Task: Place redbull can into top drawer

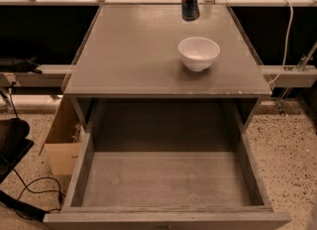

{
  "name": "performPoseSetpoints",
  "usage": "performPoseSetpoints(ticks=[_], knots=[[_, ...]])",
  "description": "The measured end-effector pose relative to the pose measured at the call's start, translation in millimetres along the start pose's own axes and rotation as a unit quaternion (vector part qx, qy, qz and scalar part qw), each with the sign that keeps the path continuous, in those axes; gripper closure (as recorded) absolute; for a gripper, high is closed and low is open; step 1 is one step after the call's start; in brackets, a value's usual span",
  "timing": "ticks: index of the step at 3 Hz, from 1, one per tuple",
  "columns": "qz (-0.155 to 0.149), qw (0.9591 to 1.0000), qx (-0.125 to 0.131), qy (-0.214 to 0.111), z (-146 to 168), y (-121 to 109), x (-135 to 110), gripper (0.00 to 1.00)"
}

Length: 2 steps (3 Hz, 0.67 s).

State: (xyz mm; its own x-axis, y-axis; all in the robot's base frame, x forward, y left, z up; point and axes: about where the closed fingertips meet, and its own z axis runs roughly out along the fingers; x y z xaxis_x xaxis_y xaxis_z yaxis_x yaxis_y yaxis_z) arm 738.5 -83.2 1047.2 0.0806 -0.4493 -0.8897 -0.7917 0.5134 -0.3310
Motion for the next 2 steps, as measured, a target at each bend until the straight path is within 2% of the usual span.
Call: performPoseSetpoints(ticks=[1, 2], knots=[[-0.007, 0.9998, 0.014, 0.014, -61.9, 30.2, -10.7, 1.00], [0.005, 0.9992, 0.016, 0.037, -127.0, 70.3, 2.0, 1.00]])
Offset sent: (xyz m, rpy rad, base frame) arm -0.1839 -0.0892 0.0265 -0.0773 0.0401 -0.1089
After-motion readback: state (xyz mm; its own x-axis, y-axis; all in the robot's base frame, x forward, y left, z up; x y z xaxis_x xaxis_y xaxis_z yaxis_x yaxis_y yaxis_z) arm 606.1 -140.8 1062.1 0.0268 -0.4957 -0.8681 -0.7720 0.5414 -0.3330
